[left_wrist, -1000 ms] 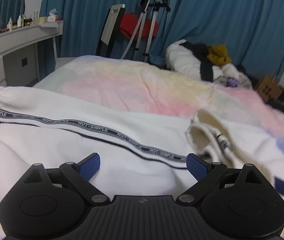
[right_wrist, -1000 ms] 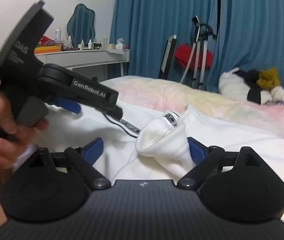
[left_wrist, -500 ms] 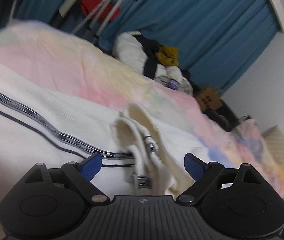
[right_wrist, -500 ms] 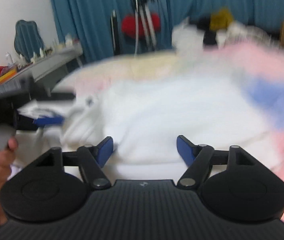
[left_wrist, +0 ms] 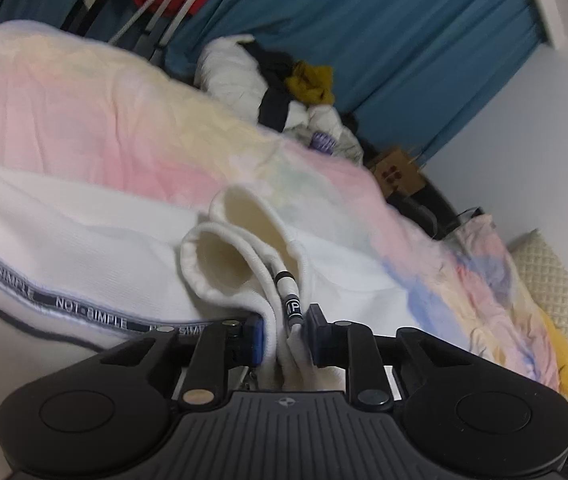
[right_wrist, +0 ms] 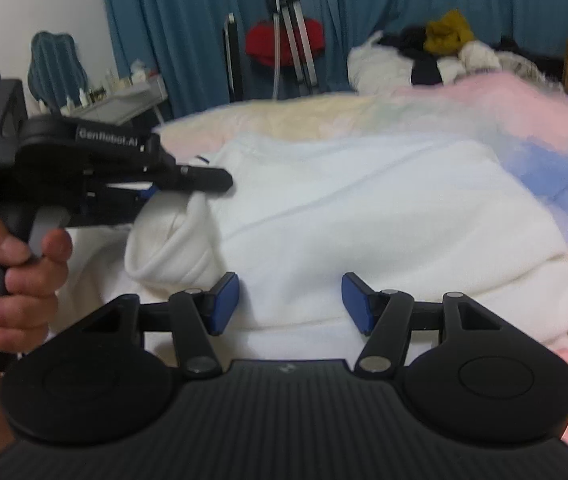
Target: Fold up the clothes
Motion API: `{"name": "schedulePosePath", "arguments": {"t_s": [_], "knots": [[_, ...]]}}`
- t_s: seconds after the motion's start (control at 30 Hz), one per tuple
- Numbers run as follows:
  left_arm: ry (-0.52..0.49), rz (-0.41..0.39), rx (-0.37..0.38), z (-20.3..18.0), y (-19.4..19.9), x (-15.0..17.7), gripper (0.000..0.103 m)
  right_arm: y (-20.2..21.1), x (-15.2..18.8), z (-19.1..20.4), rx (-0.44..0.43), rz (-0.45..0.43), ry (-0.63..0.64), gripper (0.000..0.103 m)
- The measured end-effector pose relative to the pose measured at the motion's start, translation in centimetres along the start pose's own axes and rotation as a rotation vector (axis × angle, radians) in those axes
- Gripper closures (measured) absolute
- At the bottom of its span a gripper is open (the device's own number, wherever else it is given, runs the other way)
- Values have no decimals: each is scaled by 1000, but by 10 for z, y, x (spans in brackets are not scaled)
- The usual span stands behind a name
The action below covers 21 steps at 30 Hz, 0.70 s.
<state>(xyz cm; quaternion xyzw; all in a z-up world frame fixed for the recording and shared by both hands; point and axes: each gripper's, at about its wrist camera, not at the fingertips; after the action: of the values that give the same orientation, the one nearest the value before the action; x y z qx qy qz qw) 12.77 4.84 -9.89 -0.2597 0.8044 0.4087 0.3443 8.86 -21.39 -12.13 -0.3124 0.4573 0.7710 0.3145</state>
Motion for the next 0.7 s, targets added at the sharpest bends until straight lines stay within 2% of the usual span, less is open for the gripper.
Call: {"name": "schedulePosePath", "arguments": {"t_s": [0.07, 0.13, 0.23, 0.33, 0.4, 0.53, 0.63, 0.7], "knots": [[-6, -39, -4, -5, 12, -9, 83, 6, -3, 5, -14, -57, 22, 42], [-9, -55, -29, -9, 20, -14, 83, 7, -6, 5, -10, -77, 23, 42], [-3, -2, -96, -1, 12, -13, 83, 7, -9, 5, -4, -105, 23, 42], [29, 53, -127, 16, -2, 1, 81, -11, -8, -6, 14, -27, -9, 42], [25, 37, -125, 18, -4, 3, 79, -18, -7, -9, 21, -4, -4, 42], [-2, 24, -150, 11, 1, 4, 73, -19, -1, 0, 24, 5, 41, 33], [18, 12, -181, 7, 20, 10, 63, -20, -1, -1, 15, 14, 49, 29], [32, 10, -222, 7, 43, 15, 63, -18, -1, -2, 5, 17, 36, 29]]}}
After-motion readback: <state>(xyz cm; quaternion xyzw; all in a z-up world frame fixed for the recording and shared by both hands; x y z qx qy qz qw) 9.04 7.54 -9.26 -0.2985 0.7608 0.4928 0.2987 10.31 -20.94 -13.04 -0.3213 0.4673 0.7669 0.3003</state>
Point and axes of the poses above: each gripper's, at about its wrist camera, not at the fingertips, and y roughly against the way its jaws point, z to its left, x to its underside, and after that the axes turned 13 degrees about -y, right-handed
